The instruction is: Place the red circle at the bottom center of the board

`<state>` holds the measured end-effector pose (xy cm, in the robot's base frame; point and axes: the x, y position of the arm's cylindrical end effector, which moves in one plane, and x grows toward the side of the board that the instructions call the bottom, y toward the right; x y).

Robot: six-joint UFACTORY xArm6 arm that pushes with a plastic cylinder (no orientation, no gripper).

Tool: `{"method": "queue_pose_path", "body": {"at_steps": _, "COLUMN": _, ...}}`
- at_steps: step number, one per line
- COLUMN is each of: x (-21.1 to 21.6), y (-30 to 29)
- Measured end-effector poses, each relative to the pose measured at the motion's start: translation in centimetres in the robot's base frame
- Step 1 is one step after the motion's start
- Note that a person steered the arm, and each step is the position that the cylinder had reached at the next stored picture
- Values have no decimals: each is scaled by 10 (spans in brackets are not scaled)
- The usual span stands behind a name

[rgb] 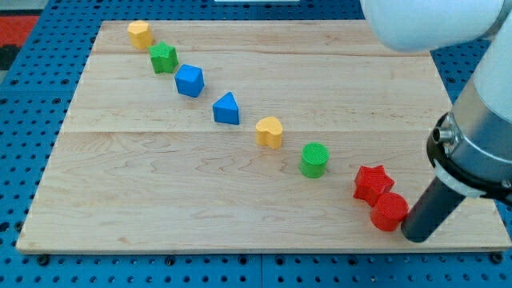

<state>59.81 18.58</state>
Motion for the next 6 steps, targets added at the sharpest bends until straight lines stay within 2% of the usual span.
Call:
{"method": "queue_pose_path", "body": {"at_steps": 1, "x": -12, "y": 28}}
{"method": "queue_pose_path", "body": {"at_steps": 2, "x": -16, "y": 0}}
{"method": "queue_pose_path", "body": {"at_steps": 5, "x": -33, "y": -132}}
{"method": "queue_pose_path", "body": {"at_steps": 6, "x": -45, "y": -102}}
